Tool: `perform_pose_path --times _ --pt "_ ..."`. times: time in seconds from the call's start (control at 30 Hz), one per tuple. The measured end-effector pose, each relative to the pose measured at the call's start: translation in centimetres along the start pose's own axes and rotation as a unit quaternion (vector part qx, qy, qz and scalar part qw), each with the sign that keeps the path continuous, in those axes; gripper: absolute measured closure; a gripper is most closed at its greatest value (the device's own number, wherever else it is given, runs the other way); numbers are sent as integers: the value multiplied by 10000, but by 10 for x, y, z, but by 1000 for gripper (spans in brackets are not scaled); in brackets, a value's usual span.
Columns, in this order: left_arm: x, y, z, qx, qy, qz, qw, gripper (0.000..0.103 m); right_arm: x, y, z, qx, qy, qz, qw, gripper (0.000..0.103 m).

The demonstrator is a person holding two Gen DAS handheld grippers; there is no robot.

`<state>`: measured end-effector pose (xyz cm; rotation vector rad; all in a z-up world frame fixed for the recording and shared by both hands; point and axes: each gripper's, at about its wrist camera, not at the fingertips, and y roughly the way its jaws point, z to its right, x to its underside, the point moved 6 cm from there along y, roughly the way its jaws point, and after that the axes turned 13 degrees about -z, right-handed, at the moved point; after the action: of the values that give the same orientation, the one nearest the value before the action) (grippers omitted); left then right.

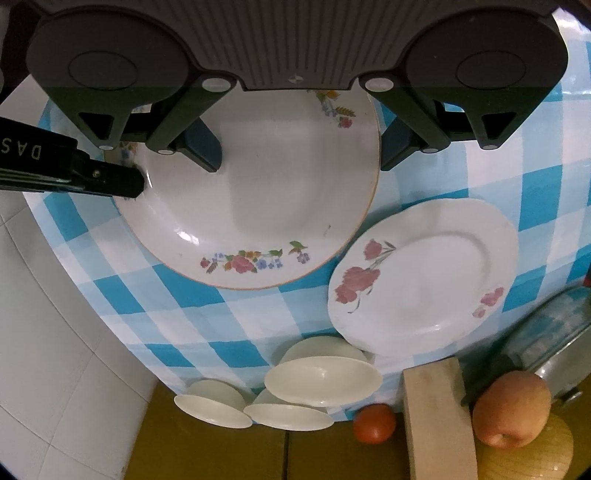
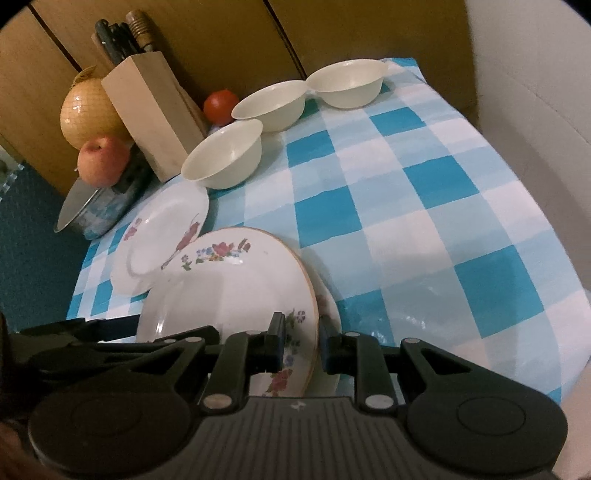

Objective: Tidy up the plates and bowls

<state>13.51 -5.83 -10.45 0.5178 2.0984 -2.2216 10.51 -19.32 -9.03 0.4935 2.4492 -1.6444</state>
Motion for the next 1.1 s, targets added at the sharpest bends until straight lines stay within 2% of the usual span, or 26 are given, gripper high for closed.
perform_pose_path --times 0.13,0.4,0.67,0.87,1.1 --pt "0 3 1 86 -20 -65 9999 10 -2 -1 1 72 -15 78 9999 83" --pt "3 2 6 -35 156 -16 9999 11 -1 0 -5 514 -358 250 9977 79" --pt "3 1 6 -67 184 2 9998 12 -1 -2 -6 623 -419 372 9965 79" --pt "2 -6 6 -277 302 230 9989 12 -3 -4 -3 686 -384 463 9958 77" --pt "0 -12 -8 -531 134 341 9979 11 -8 -4 -10 616 -432 517 9958 75"
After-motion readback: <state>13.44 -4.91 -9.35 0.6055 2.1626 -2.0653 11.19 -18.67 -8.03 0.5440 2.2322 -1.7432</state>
